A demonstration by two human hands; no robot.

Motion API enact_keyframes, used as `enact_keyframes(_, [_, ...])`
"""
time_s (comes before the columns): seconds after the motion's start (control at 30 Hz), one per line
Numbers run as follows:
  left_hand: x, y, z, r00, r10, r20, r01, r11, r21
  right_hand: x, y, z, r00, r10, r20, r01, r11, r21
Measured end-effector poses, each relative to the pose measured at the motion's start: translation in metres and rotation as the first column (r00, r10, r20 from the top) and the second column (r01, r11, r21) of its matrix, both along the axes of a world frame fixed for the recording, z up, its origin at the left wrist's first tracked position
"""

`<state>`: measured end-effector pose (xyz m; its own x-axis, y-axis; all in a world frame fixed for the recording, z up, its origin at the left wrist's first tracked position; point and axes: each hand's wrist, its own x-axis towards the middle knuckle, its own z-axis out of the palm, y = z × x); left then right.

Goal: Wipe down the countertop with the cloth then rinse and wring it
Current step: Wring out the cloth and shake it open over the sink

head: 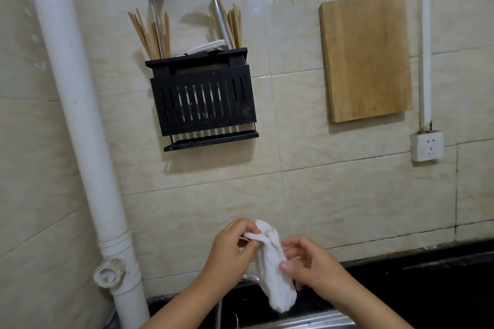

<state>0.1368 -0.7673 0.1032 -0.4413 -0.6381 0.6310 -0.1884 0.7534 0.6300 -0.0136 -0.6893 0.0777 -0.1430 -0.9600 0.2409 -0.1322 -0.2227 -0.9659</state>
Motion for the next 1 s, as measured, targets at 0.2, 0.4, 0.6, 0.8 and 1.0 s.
enact_keyframes(0.2, [-0.002, -0.007, 0.002, 0.969, 0.088, 0.232, -0.104, 0.993, 0.058, -0.003, -0.005, 0.002, 0.96, -0.279, 0.0, 0.275, 0.949, -0.153])
enact_keyframes(0.4, [-0.01, -0.011, 0.006, 0.99, 0.064, 0.125, -0.098, 0.953, 0.286, -0.006, -0.016, 0.007, 0.876, -0.457, -0.155, 0.378, 0.849, -0.37])
enact_keyframes(0.6, [-0.009, -0.008, 0.005, 0.993, 0.116, 0.011, -0.116, 0.969, 0.218, -0.011, -0.023, 0.011, 0.756, -0.624, -0.198, 0.423, 0.696, -0.58])
enact_keyframes(0.8, [-0.015, -0.015, 0.007, 0.982, 0.179, -0.063, -0.149, 0.93, 0.335, -0.014, -0.035, 0.005, 0.811, -0.536, -0.234, 0.411, 0.807, -0.424])
enact_keyframes(1.0, [-0.007, -0.012, 0.005, 0.995, 0.028, 0.095, -0.051, 0.966, 0.255, -0.019, -0.028, 0.028, 0.79, -0.509, -0.342, 0.234, 0.766, -0.598])
